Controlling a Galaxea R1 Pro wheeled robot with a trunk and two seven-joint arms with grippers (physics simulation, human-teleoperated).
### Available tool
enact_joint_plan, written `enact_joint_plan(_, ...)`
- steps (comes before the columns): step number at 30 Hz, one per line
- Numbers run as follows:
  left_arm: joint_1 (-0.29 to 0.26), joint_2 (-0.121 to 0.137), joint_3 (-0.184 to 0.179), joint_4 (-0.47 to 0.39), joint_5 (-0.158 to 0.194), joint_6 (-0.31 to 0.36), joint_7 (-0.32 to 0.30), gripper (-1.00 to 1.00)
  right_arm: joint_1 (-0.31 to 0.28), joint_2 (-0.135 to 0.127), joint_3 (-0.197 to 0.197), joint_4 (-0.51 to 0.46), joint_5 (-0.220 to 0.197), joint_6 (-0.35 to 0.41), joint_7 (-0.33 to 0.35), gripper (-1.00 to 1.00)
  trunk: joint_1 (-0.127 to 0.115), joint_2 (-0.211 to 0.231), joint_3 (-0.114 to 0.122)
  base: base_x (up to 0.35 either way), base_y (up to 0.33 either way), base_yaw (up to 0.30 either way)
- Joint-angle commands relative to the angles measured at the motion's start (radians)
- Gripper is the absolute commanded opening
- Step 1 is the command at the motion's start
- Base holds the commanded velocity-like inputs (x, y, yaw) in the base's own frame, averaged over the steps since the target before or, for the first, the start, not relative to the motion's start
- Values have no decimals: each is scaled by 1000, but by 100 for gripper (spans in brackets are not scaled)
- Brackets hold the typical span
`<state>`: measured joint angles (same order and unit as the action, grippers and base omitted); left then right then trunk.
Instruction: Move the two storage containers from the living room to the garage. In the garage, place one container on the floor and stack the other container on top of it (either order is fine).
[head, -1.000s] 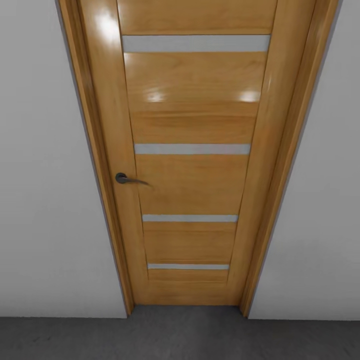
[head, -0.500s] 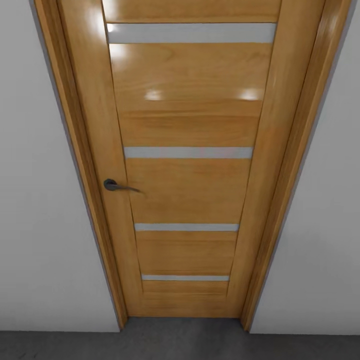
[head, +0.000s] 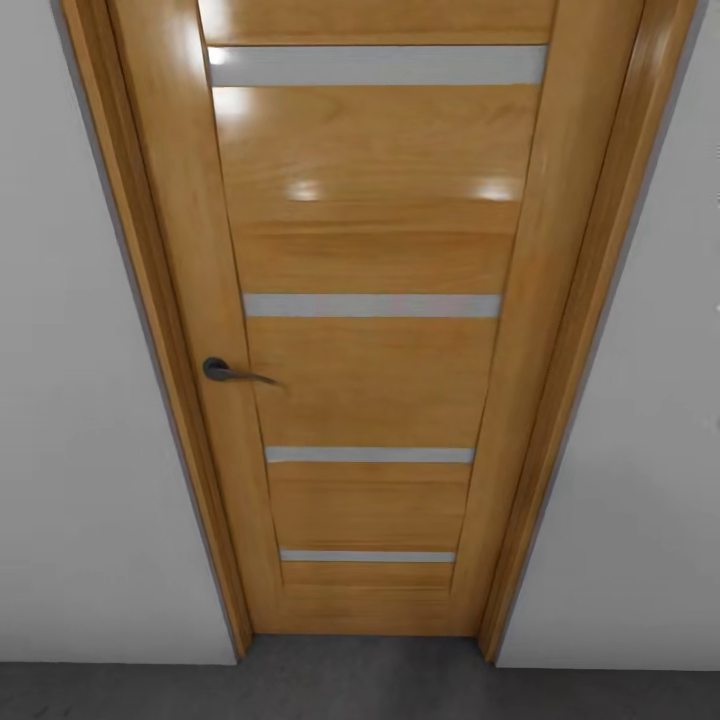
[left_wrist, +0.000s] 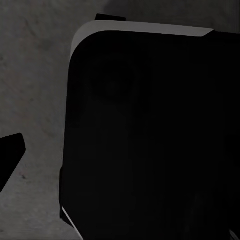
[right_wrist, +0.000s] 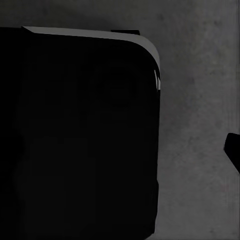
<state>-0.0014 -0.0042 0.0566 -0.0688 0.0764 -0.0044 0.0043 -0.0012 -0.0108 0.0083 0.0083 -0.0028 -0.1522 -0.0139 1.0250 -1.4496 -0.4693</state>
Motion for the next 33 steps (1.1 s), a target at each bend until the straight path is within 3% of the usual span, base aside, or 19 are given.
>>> enact_joint_plan(1, 0, 0, 5, 0, 8, -1, 1, 100, 0, 0, 1, 1, 0, -4, -1, 100, 0, 0, -1, 0, -193, 0)
enact_joint_plan(27, 0, -1, 5, 0, 8, -2, 2, 100, 0, 2, 2, 1, 1, -1, -1, 100, 0, 0, -1, 0, -21, 0)
enact_joint_plan(29, 0, -2, 6, 0, 8, -2, 3, 100, 0, 1, 0, -87, 9, 12, 3, 100, 0, 0, -1, 0, 0, 0)
enact_joint_plan(33, 0, -2, 6, 0, 8, -2, 3, 100, 0, -1, -1, -168, 4, 28, 5, 100, 0, 0, -1, 0, 0, 0)
